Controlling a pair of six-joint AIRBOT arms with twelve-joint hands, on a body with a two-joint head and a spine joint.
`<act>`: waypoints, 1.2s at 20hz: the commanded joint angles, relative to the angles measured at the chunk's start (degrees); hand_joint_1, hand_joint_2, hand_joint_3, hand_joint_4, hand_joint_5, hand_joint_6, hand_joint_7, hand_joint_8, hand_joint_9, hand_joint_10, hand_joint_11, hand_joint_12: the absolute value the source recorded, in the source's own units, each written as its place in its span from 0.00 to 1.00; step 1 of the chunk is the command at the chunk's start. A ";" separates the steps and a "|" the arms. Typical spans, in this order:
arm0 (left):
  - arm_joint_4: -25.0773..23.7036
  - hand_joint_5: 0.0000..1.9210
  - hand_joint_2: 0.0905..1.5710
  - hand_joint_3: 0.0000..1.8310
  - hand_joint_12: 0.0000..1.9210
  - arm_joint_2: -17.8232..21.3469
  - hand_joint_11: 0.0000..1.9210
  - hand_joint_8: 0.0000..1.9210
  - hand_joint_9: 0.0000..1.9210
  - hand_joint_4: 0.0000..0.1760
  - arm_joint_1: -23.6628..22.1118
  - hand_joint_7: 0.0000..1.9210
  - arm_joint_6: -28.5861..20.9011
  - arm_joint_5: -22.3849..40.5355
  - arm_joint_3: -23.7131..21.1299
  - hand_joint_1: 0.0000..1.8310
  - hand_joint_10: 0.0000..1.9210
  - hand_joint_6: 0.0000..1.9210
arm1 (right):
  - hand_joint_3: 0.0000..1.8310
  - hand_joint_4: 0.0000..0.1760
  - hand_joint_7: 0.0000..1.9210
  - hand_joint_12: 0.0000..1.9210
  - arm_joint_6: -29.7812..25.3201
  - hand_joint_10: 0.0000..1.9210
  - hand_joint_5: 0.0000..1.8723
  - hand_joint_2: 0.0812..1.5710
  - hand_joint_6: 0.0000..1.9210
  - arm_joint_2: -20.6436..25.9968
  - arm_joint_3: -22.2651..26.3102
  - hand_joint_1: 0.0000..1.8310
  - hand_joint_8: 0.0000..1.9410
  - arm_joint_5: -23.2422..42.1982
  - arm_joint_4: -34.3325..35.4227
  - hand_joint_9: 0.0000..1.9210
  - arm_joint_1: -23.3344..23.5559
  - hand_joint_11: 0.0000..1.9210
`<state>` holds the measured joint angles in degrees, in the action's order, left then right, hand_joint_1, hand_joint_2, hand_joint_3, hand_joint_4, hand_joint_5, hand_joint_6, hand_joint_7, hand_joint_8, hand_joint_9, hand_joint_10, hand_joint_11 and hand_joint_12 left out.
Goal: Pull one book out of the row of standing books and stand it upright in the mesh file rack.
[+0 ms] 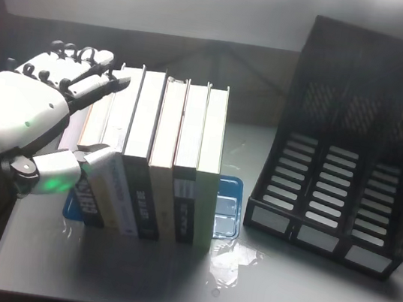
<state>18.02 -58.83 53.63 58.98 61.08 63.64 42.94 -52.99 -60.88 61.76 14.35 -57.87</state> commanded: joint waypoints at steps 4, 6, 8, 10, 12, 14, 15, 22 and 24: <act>-1.03 0.05 0.79 0.00 0.00 -0.14 0.00 0.00 0.00 0.35 -1.95 0.00 3.24 2.29 0.35 0.13 0.00 0.00 | 0.00 0.00 0.00 0.00 -0.24 0.00 0.01 0.87 0.00 0.32 -0.34 0.27 0.00 5.04 -0.82 0.00 0.80 0.00; -0.82 0.05 0.77 0.00 0.00 -0.48 0.00 0.00 0.00 0.31 -3.38 0.00 6.85 -1.24 0.42 0.09 0.00 0.01 | 0.00 0.00 0.00 0.00 -0.16 0.00 0.01 0.87 0.00 0.23 -0.40 0.29 0.00 4.78 -0.80 0.00 0.80 0.00; 0.02 0.08 0.75 0.00 0.00 -1.20 0.00 0.00 0.00 0.50 -4.47 0.00 9.63 -4.14 0.98 0.05 0.00 0.02 | 0.00 0.00 0.00 0.00 -0.16 0.00 0.00 0.87 0.00 0.03 -0.54 0.28 0.00 4.62 -0.62 0.00 0.79 0.00; 0.86 0.11 0.72 0.00 0.00 -2.52 0.00 0.00 0.00 0.52 -5.86 0.00 11.54 -7.31 2.24 0.03 0.00 0.01 | 0.00 0.00 0.00 0.00 -0.16 0.00 0.00 0.87 0.00 -0.17 -0.70 0.28 0.00 4.59 -0.34 0.00 0.78 0.00; 2.34 0.13 0.71 0.00 0.00 -4.64 0.00 0.00 0.00 0.49 -7.78 0.00 14.83 -11.96 4.16 0.03 0.00 0.02 | 0.00 0.00 0.00 0.00 -0.19 0.00 0.00 0.88 0.00 -0.47 -0.94 0.29 0.00 4.58 0.08 0.00 0.61 0.00; 3.27 0.15 0.70 0.00 0.00 -6.10 0.00 0.00 0.00 0.44 -8.70 0.00 16.49 -14.32 5.52 0.04 0.00 0.02 | 0.00 0.00 0.00 0.00 -0.20 0.00 0.00 0.88 0.00 -0.56 -1.08 0.28 0.00 4.48 0.40 0.00 0.32 0.00; 3.89 0.15 0.70 0.00 0.00 -6.70 0.00 0.00 0.00 0.44 -9.06 0.00 17.38 -15.38 6.11 0.05 0.00 0.02 | 0.00 0.00 0.00 0.00 -0.20 0.00 0.00 0.88 0.00 -0.56 -1.11 0.28 0.00 4.43 0.54 0.00 0.20 0.00; 7.05 0.16 0.71 0.00 0.00 -9.84 0.00 0.00 0.00 0.55 -10.17 0.00 22.06 -20.49 8.91 0.03 0.00 0.01 | 0.00 0.00 0.00 0.00 -0.22 0.00 0.01 0.87 0.00 -0.57 -1.23 0.23 0.00 4.37 1.29 0.00 -0.50 0.00; 6.96 0.15 0.70 0.00 0.00 -9.92 0.00 0.00 0.00 0.61 -10.32 0.00 22.33 -20.30 8.81 0.04 0.00 0.00 | 0.00 0.00 0.00 0.01 -0.23 0.00 0.02 0.88 0.00 -0.57 -1.25 0.24 0.00 4.37 1.34 0.00 -0.53 0.01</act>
<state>25.41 -68.84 43.68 80.99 36.16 72.31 42.96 -53.80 -61.82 59.31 15.44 -58.52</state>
